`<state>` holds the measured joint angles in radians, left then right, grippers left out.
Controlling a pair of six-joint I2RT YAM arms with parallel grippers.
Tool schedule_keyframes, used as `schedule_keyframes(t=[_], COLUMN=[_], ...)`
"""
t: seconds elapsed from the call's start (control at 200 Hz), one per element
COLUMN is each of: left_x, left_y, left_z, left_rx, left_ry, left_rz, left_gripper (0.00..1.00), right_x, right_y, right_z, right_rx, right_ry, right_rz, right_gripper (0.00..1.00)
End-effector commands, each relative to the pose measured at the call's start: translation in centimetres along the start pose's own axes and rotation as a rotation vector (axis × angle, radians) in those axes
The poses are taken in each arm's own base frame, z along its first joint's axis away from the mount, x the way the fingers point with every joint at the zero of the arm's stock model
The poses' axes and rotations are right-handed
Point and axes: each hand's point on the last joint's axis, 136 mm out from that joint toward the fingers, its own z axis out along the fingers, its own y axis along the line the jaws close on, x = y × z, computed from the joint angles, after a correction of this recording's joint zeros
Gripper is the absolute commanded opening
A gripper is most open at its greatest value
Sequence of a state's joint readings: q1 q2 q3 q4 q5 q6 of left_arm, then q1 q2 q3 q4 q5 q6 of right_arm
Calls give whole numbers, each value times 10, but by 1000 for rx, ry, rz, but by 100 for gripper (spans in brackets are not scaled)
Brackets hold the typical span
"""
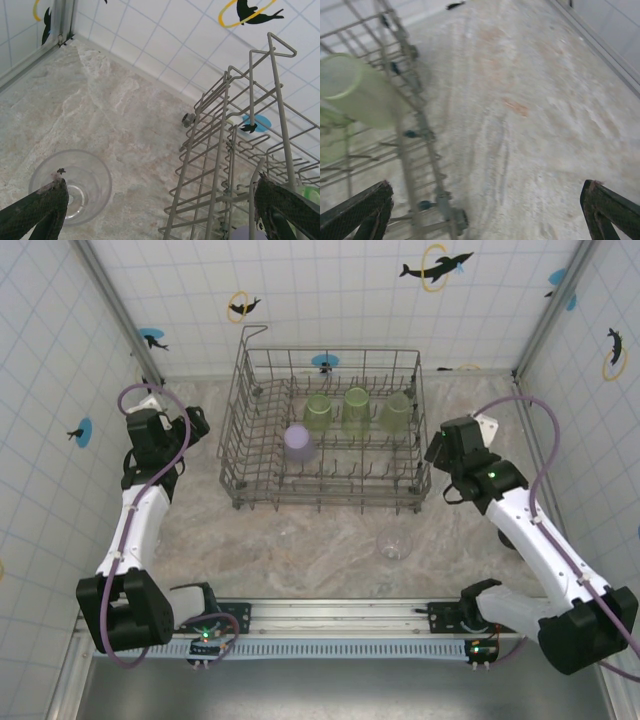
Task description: Load the cups into the dish rack
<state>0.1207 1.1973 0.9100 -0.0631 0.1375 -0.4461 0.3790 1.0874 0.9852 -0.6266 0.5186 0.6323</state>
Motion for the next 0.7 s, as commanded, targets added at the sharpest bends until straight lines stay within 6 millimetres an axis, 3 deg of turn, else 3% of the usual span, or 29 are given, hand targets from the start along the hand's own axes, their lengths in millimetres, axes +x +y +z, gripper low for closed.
schedule_keyframes(t=[0.0,0.195,0.365,0.586,0.691], left_x=[-5,-6,-4,-2,1], left_y=[2,4,3,4,5], left_z=[2,0,2,4,6], left_rx=[-8,-17,-14,-15,-15], left_ry=[-10,-17,-10,-2,7], left_rz=[9,11,10,8,6], left_gripper=[97,97,97,97,97], right_x=[14,33,48,61,69], right_y=[-36,-91,-126,-158,-162], right_z=[5,14,15,16,25], right_rx=[102,297,412,495,461], right_ry=[31,74,92,99,127], right_rz=[125,282,408,530,548], right_gripper=[100,100,100,100,100])
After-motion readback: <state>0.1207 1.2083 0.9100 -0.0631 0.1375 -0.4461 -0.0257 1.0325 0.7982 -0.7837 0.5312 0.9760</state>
